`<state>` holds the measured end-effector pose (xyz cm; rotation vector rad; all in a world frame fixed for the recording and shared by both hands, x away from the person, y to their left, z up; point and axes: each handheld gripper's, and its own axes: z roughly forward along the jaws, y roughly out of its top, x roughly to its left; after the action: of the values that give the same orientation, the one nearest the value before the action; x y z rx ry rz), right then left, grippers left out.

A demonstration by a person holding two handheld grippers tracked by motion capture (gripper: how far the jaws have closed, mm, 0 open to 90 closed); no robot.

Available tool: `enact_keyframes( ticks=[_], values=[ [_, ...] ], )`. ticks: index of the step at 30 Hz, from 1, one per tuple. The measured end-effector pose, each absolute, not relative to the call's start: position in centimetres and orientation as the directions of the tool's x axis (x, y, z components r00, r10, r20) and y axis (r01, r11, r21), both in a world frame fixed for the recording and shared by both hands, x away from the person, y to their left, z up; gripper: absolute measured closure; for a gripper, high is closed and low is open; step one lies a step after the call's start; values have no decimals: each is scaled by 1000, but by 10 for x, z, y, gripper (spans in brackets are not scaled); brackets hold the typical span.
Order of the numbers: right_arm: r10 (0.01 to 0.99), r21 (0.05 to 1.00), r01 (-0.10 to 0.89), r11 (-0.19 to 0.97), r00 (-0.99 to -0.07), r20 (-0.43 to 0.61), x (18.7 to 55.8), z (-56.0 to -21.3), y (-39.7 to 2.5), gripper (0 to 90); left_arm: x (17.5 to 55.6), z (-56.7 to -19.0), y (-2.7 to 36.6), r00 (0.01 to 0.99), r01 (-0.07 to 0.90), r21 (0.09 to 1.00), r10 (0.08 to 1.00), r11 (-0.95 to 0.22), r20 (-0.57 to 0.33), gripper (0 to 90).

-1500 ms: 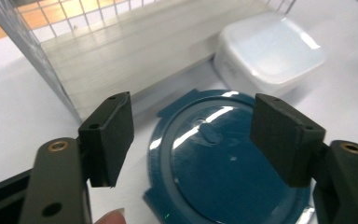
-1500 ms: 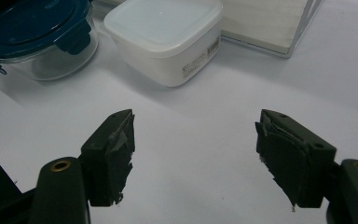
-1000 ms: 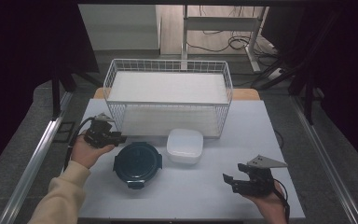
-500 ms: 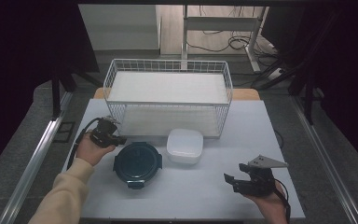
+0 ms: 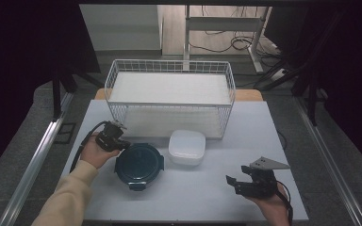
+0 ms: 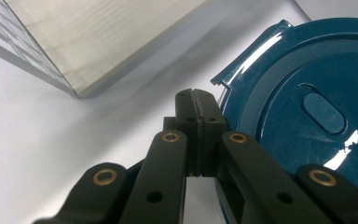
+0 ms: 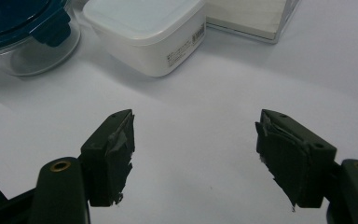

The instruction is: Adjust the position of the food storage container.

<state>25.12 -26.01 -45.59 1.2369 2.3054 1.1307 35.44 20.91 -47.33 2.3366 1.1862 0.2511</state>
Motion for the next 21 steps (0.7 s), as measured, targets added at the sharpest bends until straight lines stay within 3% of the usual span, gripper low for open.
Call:
enact_keyframes(
  ticks=[21],
  values=[
    [801,750,574,328,-590,101,251,-456,-257,276,341,-472,190,653,662,507,757,-552,-29,900]
  ],
)
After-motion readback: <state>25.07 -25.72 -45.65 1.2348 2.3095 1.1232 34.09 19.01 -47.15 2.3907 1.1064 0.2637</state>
